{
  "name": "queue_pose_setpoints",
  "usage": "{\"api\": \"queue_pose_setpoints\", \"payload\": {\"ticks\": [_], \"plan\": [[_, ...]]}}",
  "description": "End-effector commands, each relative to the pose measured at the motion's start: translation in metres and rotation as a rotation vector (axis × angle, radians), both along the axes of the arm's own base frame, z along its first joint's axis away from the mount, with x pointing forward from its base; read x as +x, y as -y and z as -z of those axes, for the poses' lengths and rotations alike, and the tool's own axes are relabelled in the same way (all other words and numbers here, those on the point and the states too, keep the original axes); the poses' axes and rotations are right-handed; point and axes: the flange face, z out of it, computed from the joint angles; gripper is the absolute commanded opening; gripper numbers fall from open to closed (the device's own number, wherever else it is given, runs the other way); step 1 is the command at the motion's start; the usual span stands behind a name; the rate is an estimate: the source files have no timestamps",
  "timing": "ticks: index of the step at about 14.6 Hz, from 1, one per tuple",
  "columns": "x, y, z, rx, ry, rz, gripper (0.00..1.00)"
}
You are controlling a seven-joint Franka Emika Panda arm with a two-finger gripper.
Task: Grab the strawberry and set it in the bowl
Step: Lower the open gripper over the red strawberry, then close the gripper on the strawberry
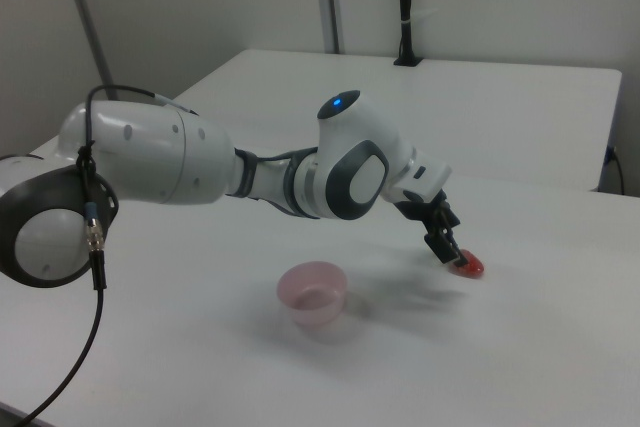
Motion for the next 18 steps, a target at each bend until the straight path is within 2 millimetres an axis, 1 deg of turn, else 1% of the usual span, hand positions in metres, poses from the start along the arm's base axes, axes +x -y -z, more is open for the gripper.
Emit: {"api": "queue_pose_setpoints", "payload": {"ticks": [1, 6, 8, 9, 10, 11, 12, 13, 14, 16, 18], "plan": [[0.011, 0.006, 0.008, -0.056, 0.017, 0.035, 1.00], [0.010, 0.007, 0.037, -0.119, -0.024, 0.042, 1.00], [0.013, 0.006, 0.035, -0.126, -0.019, 0.037, 0.96], [0.014, 0.005, 0.041, -0.125, -0.027, 0.035, 0.91], [0.014, 0.005, 0.041, -0.140, -0.033, 0.024, 0.75], [0.014, 0.005, 0.043, -0.158, -0.044, 0.010, 0.56], [0.014, 0.003, 0.044, -0.185, -0.059, -0.013, 0.32], [0.014, 0.000, 0.047, -0.201, -0.073, -0.031, 0.14], [0.014, 0.000, 0.048, -0.207, -0.078, -0.036, 0.03], [0.014, 0.000, 0.049, -0.207, -0.081, -0.039, 0.02], [0.013, 0.001, 0.042, -0.207, -0.073, -0.037, 0.01]]}}
